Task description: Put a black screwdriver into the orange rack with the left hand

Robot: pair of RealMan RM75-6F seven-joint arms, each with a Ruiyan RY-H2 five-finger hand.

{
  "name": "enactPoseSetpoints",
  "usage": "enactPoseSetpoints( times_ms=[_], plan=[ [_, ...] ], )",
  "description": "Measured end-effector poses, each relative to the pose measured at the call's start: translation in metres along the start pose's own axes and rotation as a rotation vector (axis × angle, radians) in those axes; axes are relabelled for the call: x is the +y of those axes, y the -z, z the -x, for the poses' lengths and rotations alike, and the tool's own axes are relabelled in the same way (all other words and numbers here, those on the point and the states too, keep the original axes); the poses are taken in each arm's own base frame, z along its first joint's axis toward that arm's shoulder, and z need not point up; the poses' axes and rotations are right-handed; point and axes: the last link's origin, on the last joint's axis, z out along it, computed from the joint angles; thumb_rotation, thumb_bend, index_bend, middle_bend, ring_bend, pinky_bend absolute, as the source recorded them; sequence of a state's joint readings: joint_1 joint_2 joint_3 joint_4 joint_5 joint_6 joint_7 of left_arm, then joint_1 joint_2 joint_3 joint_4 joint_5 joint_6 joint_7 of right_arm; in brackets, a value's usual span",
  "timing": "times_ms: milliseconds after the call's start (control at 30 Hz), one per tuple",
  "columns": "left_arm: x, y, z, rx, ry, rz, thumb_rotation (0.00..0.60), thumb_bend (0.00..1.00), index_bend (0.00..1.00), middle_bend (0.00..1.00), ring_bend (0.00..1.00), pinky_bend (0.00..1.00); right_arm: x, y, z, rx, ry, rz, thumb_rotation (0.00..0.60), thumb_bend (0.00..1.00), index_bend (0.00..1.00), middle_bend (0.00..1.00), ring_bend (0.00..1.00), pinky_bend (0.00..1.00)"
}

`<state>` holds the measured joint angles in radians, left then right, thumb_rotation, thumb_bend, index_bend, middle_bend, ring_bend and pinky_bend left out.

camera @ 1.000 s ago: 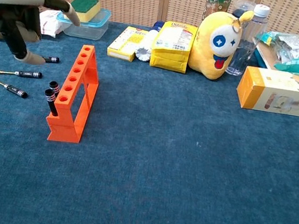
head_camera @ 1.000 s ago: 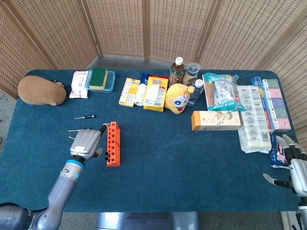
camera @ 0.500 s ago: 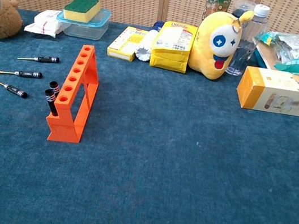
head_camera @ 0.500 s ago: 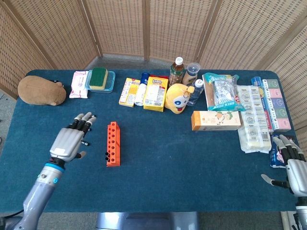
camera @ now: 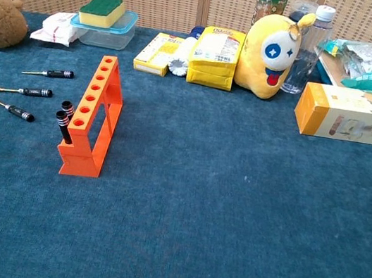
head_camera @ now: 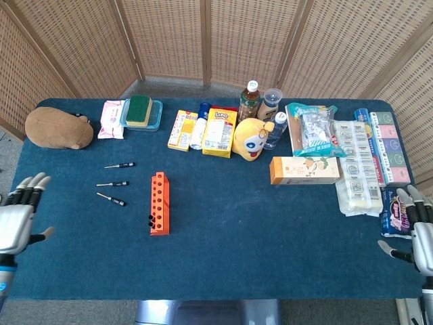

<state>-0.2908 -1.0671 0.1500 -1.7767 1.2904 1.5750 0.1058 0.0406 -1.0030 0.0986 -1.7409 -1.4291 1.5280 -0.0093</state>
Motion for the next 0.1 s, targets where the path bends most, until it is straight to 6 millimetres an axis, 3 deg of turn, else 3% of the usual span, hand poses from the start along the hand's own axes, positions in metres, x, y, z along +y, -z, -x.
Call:
enactPoseSetpoints(
  times_ms=[100],
  plan=[
    [-0.011,0.015,0.004,-0.005,0.039,-0.033,0.6,0.08,0.0,0.0,0.0,0.15,-0.002,0.002,0.0,0.044,0.026,-0.001,0.6,0.0,0.0,0.0,0.0,0.0]
  ],
)
